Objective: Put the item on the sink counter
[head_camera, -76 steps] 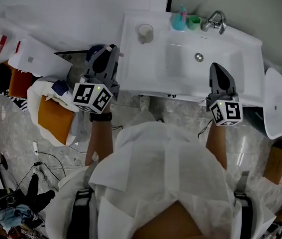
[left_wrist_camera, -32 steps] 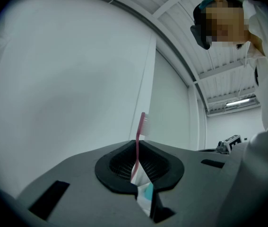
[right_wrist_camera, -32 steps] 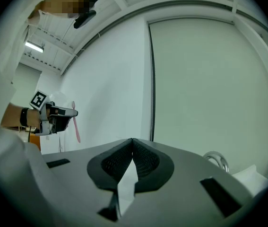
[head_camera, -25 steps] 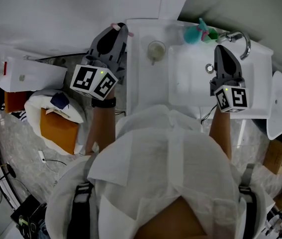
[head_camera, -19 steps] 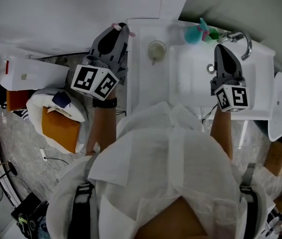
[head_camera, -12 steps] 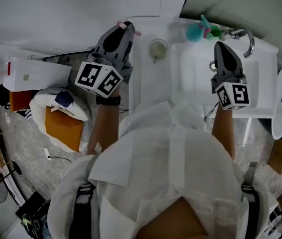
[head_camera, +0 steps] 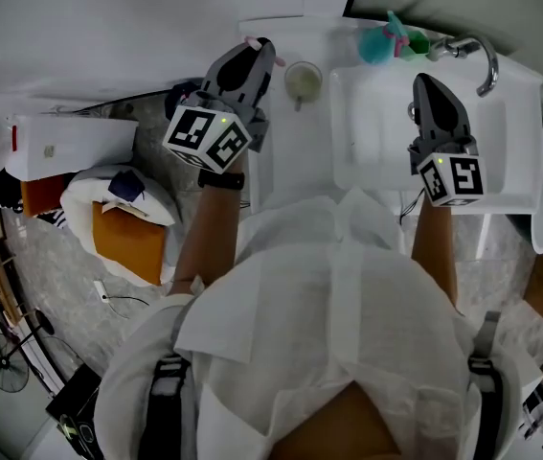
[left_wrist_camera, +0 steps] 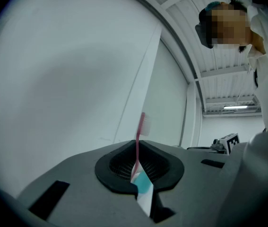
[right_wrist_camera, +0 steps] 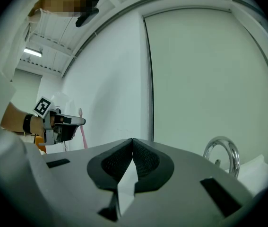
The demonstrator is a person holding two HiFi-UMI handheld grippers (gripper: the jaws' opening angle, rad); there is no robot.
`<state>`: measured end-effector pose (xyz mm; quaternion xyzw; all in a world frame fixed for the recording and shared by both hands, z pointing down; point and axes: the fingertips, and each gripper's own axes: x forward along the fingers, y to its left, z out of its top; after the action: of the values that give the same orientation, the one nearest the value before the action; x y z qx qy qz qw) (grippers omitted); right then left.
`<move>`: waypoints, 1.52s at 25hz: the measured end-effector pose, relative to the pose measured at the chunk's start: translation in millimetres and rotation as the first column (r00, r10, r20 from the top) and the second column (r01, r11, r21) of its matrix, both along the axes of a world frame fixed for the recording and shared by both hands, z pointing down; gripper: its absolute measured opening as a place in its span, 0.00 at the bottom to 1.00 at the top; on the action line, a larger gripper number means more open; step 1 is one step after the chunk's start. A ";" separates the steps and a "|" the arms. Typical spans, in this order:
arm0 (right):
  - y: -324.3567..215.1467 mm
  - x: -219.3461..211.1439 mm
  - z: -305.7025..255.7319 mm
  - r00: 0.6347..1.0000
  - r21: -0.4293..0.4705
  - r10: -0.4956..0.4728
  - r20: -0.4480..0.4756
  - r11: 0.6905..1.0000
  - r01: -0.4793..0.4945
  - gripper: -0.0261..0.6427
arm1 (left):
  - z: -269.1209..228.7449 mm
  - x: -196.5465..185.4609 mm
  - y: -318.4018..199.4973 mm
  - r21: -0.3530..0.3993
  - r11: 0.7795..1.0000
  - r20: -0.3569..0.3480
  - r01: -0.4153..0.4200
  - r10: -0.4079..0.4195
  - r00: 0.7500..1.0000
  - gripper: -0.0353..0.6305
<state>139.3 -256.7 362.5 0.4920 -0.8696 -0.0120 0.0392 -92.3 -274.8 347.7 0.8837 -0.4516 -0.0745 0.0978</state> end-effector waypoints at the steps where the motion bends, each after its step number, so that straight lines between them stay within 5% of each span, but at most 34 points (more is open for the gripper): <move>1: -0.9 0.4 2.1 1.000 -0.004 0.001 0.001 1.000 -0.001 0.05 | 5.2 2.8 -1.9 -0.006 1.000 0.003 -0.006 0.006 1.000 0.10; 38: -10.7 -11.7 23.0 0.999 -0.051 -0.035 -0.032 0.998 0.033 0.05 | 138.3 15.8 -16.1 -0.266 0.964 0.032 -0.019 0.028 0.999 0.10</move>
<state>127.6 -267.4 385.6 0.4757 -0.8772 0.0011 0.0657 -76.4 -291.0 486.1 0.8691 -0.4488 0.0037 0.2081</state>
